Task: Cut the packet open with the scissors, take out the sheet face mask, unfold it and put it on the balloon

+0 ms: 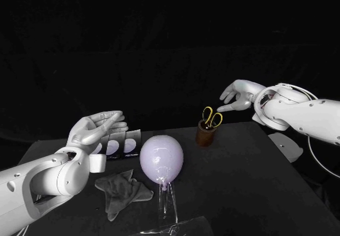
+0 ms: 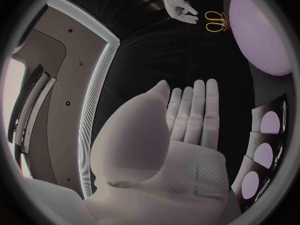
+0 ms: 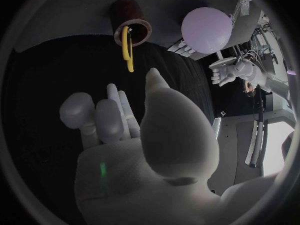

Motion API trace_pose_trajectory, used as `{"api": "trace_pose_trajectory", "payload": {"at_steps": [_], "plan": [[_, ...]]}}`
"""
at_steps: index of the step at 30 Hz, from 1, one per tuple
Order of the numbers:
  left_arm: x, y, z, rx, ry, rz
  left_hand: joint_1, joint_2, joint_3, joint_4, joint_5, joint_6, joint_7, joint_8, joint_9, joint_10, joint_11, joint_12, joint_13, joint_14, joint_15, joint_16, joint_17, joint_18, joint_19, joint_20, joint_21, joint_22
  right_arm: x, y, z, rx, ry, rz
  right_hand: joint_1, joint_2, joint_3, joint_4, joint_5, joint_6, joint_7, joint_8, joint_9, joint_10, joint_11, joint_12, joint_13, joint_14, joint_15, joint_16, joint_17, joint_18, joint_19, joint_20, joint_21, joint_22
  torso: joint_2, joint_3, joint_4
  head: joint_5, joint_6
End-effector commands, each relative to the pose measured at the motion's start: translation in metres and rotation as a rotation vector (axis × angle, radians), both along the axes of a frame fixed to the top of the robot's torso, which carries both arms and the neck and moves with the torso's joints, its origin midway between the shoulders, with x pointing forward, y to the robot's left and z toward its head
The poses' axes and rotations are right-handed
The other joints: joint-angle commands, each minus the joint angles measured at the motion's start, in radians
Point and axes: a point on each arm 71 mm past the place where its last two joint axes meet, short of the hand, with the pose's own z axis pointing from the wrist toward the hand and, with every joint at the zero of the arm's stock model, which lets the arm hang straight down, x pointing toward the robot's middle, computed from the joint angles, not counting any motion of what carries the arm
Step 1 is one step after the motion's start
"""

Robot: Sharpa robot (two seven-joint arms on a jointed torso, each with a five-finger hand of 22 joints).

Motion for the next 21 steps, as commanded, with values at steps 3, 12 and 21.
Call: {"api": "trace_pose_trajectory", "payload": {"at_steps": [3,12,21], "plan": [[0.0,0.0,0.002,-0.019,-0.008,-0.001,-0.014,0.0,-0.001,0.004,0.003,0.002,0.008,-0.006,-0.001,0.007,0.003,-0.006,-0.001,-0.003,0.005,-0.006,0.002,0.004,-0.007,0.001,-0.003,-0.002,0.003,0.002,-0.011,-0.065,0.069,-0.016,0.0,0.004,-0.011,-0.001,0.003,-0.005,0.001,-0.004,-0.001,-0.008,0.001,-0.004,-0.001,0.005,0.003,0.014,0.012,-0.005,0.009,0.001,0.011,0.01,0.002,0.0002,-0.0001,-0.007,-0.001],[0.001,0.001,0.003,-0.019,-0.007,0.005,-0.016,0.0,-0.001,0.004,0.003,0.002,0.008,-0.006,-0.001,0.008,0.003,-0.007,-0.001,-0.003,0.005,-0.007,0.002,0.004,-0.007,0.001,-0.004,-0.002,0.006,0.011,-0.028,-0.056,0.132,0.0,0.011,0.047,0.005,-0.005,0.008,0.008,-0.004,0.003,0.002,0.007,-0.003,0.002,0.002,0.018,0.0,0.049,0.051,-0.013,0.036,0.001,0.043,0.059,0.003,0.0005,-0.0002,-0.008,-0.003],[0.002,0.003,0.004,-0.018,-0.006,0.01,-0.017,0.001,0.0,0.004,0.003,0.002,0.008,-0.007,-0.002,0.008,0.003,-0.008,-0.001,-0.002,0.005,-0.007,0.002,0.004,-0.007,0.001,-0.004,-0.002,0.007,0.013,-0.037,-0.059,0.171,-0.001,0.031,0.083,0.027,-0.01,0.024,0.032,-0.016,0.016,0.008,0.049,-0.015,0.011,0.006,0.031,-0.01,0.091,0.102,-0.023,0.07,-0.004,0.084,0.122,0.003,0.001,-0.0018,-0.007,-0.004]]}}
